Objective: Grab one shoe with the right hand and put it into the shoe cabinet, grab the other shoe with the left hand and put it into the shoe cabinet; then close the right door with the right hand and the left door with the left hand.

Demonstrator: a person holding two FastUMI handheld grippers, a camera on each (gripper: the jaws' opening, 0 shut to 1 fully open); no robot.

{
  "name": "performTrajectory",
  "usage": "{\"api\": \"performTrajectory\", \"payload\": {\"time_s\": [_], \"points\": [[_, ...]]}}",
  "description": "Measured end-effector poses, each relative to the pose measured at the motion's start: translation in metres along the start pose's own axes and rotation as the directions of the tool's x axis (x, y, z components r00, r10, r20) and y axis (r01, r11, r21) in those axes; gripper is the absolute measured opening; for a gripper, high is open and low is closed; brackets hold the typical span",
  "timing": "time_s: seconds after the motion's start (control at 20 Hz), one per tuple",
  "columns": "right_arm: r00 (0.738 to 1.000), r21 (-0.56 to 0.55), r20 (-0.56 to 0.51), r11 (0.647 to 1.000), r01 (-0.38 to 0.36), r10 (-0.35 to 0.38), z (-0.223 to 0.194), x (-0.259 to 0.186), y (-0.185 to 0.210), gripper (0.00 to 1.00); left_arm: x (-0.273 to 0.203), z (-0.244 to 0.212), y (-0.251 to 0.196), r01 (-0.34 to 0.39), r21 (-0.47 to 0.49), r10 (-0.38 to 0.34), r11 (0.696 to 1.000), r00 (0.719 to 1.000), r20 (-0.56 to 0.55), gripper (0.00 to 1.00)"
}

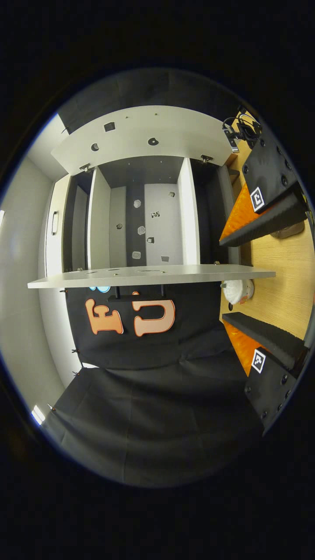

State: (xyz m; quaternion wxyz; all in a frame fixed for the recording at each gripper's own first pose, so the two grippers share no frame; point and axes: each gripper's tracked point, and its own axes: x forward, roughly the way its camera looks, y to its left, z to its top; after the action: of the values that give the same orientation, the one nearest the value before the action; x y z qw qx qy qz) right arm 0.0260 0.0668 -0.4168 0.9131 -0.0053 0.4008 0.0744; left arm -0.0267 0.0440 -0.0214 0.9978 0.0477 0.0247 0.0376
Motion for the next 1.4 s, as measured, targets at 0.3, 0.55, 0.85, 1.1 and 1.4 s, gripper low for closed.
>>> {"api": "performTrajectory", "payload": {"time_s": [0.3, 0.55, 0.85, 1.1, 1.4], "points": [[0.999, 0.062, -0.001, 0.997, 0.043, -0.043, 0.015, -0.006, -0.009, 0.02, 0.002, -0.006, -0.003, 0.010, -0.013, -0.010, 1.000, 1.000, -0.013, 0.98], [0.994, 0.097, 0.095, 0.994, 0.041, -0.050, 0.072, -0.045, -0.002, 0.01, 0.007, -0.006, -0.011, 0.030, -0.015, -0.030, 0.999, 1.000, -0.004, 0.98], [0.964, 0.103, 0.265, 0.995, 0.005, -0.032, 0.177, -0.101, 0.019, 0.01, 0.015, -0.013, -0.029, 0.076, -0.017, -0.076, 0.997, 0.997, -0.010, 0.96], [0.926, 0.100, 0.378, 0.994, -0.038, -0.002, 0.277, -0.128, 0.036, 0.01, 0.023, -0.016, -0.037, 0.101, -0.028, -0.101, 0.994, 0.995, -0.009, 0.98], [0.892, 0.081, 0.452, 0.996, -0.032, -0.008, 0.378, -0.124, 0.041, 0.00, 0.032, -0.016, -0.038, 0.103, -0.039, -0.104, 0.994, 0.995, -0.007, 0.98]]}}
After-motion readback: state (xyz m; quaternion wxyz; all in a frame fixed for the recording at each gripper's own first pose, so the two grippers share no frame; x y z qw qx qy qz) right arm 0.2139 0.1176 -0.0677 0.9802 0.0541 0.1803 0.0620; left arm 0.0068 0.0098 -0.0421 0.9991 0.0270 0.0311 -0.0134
